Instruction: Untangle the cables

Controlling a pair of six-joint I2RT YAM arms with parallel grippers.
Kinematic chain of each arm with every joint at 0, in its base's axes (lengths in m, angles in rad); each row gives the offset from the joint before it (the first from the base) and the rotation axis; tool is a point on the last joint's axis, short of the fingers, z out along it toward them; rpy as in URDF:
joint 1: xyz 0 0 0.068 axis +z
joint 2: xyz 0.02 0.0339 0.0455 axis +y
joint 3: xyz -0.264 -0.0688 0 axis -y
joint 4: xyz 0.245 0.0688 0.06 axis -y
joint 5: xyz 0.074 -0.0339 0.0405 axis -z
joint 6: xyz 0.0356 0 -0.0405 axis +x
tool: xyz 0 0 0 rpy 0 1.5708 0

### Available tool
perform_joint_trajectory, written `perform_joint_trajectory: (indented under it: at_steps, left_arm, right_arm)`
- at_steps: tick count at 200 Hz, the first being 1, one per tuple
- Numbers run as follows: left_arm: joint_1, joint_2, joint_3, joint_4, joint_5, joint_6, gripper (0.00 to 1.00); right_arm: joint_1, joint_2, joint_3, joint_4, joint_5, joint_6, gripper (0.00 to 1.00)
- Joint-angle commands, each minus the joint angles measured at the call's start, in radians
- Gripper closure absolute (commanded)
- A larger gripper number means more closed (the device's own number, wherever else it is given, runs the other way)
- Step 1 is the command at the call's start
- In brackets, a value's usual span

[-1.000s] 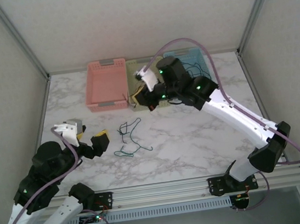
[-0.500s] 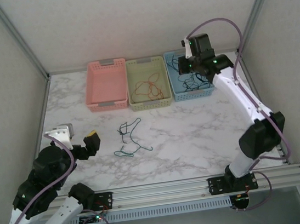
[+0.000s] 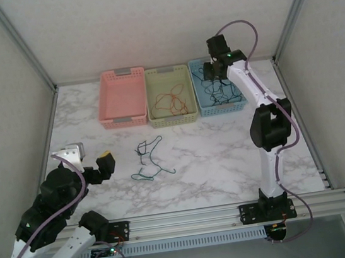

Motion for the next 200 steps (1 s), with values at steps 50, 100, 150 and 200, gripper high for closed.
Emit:
perform_joint_trajectory:
  at_steps: [50,100,150,200]
  left_arm:
    - [0.009,0.023,-0.008,-0.031,0.004,-0.018,0.00]
    - [0.009,0.054,0.000,-0.035,0.043,-0.018,0.00]
    - [0.009,0.068,0.004,-0.033,0.071,-0.029,0.00]
    - [0.009,0.080,0.015,-0.033,0.080,-0.038,0.00]
  right_arm:
    - [-0.001,-0.070,0.037,-0.061,-0.036,0.037,0.33]
    - [0.083,-0.453,-0.397,0.146,-0.190,0.072,0.38]
    - [0.128,-0.727,-0.723,0.229,-0.289,0.140,0.46]
    - [0.198,-0.859,-0.879,0.219,-0.317,0.161,0.48]
